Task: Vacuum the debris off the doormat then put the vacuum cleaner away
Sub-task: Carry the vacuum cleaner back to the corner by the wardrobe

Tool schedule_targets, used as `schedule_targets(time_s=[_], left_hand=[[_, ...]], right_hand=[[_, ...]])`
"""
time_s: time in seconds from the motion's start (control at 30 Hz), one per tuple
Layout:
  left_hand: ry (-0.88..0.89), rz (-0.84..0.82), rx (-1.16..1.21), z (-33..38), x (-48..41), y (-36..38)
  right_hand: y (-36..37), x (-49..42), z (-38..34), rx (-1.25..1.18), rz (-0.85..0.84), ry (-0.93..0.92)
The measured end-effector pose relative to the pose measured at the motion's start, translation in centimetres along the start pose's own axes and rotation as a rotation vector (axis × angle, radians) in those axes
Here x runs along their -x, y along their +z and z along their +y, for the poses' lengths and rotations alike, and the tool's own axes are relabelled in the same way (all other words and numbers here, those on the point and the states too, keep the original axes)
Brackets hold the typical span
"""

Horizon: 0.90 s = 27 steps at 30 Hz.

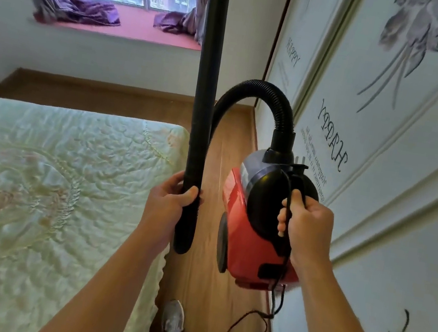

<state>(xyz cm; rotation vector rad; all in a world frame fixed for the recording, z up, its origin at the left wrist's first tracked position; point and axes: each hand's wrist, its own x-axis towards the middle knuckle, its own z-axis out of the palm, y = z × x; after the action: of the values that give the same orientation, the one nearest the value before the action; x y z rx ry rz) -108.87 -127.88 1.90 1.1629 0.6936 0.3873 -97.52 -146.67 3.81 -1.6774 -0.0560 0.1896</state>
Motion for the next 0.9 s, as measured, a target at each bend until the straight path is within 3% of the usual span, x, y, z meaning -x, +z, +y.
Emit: schedule_targets(time_s=[0.43,0.9], left_hand=[[-0.038,-0.071,-0.041,6.4,-22.8,1.6],[-0.035,-0.041,-0.143,10.2,-43.4,7.4]], right_hand=[[11.0,-18.9,-2.4,0.028,0.070,0.007],[18.6,-40.2,-1.9,-0.019,0.004,0.075]])
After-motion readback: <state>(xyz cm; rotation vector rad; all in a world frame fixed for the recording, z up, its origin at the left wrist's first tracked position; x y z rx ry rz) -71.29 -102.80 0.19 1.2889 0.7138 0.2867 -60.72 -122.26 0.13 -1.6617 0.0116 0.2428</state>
